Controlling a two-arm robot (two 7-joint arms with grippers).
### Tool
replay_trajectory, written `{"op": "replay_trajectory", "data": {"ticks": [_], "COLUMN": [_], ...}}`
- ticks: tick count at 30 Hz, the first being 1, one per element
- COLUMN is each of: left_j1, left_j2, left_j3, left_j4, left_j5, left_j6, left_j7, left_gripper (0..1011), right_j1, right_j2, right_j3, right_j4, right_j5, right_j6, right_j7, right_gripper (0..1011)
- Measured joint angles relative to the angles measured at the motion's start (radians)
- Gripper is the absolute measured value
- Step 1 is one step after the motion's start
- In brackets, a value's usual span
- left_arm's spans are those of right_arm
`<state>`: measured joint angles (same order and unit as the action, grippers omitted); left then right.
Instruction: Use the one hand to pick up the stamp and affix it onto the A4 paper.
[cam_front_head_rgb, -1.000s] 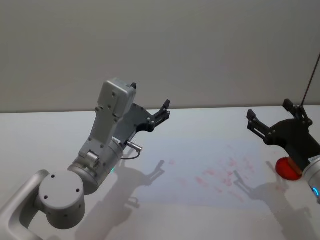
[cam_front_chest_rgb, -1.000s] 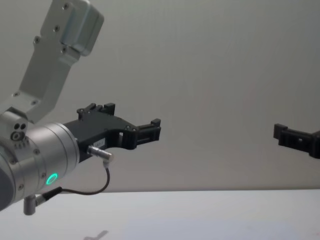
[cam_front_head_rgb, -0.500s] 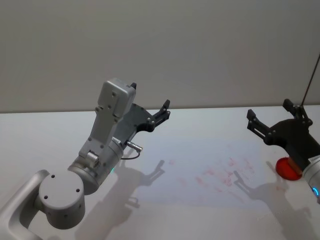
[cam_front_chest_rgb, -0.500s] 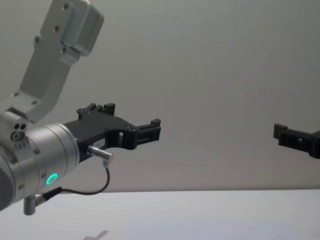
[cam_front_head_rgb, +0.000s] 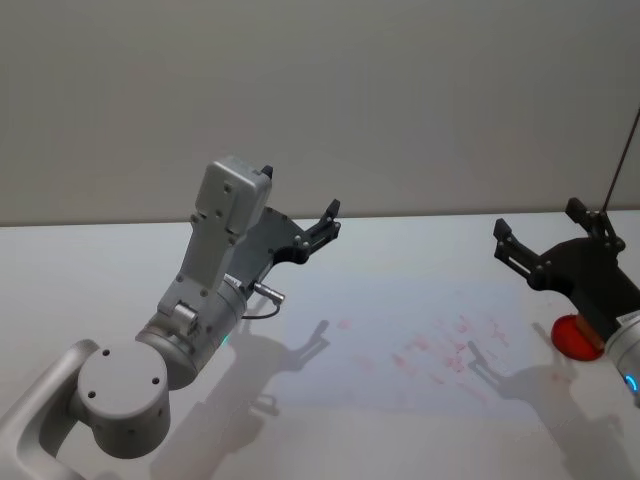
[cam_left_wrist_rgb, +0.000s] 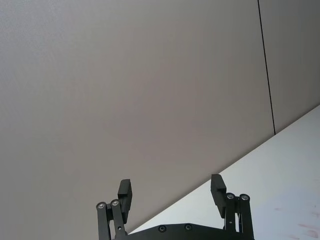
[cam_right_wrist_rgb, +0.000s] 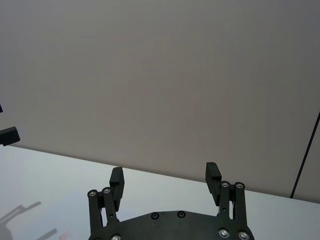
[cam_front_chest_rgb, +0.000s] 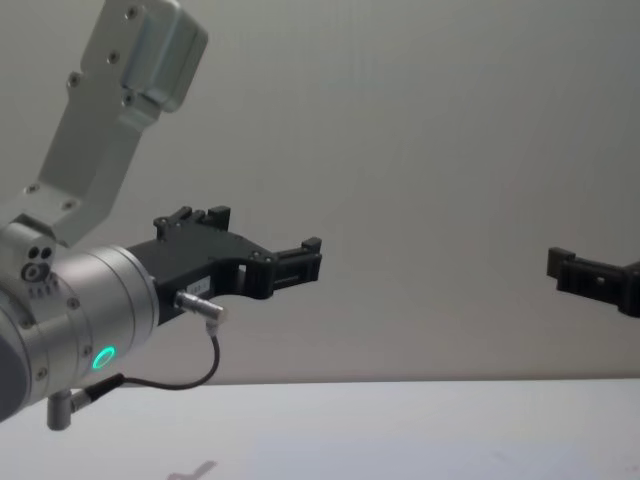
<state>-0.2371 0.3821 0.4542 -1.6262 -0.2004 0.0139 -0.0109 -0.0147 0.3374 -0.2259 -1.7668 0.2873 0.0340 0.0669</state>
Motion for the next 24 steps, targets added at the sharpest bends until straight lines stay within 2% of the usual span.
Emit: {"op": "replay_trajectory", "data": {"ticks": [13,24], "left_j1": [0.0,0.0], "left_j2": [0.0,0.0], "left_j3": [0.0,0.0], "left_j4": [0.0,0.0], "left_j5": [0.0,0.0], "left_j6": [0.0,0.0], "left_j7": [0.0,0.0], "left_gripper": [1001,1001], "right_j1": [-0.005,-0.018], "right_j2": [0.003,0.026], "right_j3": [0.003,0.024], "right_j4": [0.002,0.012], "right_j5": [0.0,0.023], "right_j6": [0.003,0.018], "right_j7": [0.001,0.009], "right_gripper": [1001,1001]}}
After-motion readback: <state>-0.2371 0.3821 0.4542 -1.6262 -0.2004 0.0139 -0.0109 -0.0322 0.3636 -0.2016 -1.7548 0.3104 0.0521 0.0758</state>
